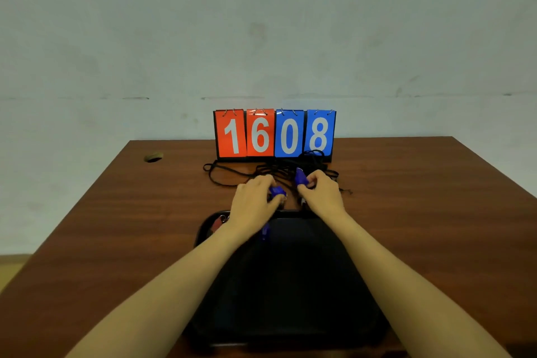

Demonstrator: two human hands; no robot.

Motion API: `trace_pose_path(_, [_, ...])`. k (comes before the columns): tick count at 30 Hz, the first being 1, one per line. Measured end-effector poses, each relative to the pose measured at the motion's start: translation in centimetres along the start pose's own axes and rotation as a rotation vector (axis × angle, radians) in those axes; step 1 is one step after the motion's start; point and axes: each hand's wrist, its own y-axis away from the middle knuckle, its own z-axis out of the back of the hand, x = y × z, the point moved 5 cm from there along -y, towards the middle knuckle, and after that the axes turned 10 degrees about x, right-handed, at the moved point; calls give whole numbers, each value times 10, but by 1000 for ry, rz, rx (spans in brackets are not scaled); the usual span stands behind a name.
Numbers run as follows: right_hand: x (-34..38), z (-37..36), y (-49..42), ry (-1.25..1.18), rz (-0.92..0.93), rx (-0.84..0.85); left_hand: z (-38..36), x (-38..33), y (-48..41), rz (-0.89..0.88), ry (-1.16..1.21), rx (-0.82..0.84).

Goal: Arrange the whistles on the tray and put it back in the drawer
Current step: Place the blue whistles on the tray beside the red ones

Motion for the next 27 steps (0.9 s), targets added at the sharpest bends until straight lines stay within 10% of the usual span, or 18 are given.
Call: trace_pose_path(27, [-48,3,83,17,-163,44,-57,-37,78,-25,-461,313])
